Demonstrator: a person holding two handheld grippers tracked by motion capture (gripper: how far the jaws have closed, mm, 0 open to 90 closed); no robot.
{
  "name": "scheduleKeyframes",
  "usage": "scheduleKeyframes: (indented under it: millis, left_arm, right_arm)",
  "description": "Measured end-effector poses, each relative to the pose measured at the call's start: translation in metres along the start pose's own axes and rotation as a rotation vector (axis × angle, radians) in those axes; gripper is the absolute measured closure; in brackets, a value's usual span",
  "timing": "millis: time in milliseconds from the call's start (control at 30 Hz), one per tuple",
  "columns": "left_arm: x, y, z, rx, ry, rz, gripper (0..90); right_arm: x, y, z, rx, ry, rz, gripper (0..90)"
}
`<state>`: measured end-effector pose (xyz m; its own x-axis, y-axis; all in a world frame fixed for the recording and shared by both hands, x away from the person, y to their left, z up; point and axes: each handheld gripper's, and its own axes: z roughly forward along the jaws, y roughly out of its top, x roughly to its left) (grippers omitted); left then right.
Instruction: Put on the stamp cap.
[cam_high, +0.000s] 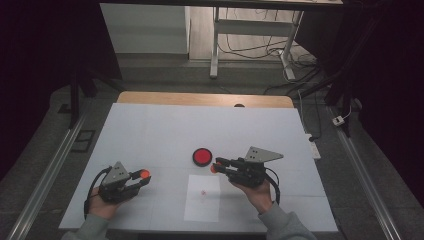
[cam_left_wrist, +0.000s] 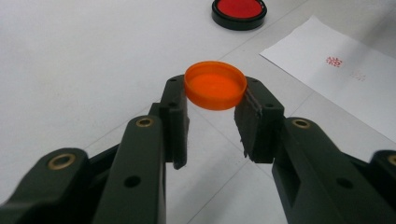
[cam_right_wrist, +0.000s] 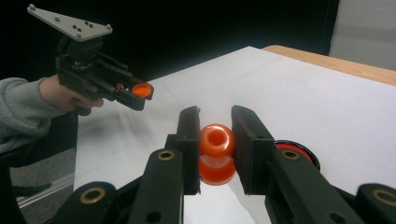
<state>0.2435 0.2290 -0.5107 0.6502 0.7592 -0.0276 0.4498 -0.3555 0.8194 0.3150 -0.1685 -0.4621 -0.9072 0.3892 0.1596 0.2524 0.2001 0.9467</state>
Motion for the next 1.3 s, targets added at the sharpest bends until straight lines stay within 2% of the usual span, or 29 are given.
scheduleKeyframes:
  millis: [1000, 1300]
  left_arm:
    - [-0.023, 0.030, 0.019, -0.025, -0.055, 0.075, 64.7]
    - [-0.030, 0.039, 0.027, -0.027, -0.076, 0.098, 64.7]
  right_arm:
    - [-0.001, 0.000, 0.000, -0.020, 0.017, 0.021, 72.4]
    - [0.000, 0.001, 0.001, -0.018, 0.015, 0.015, 72.4]
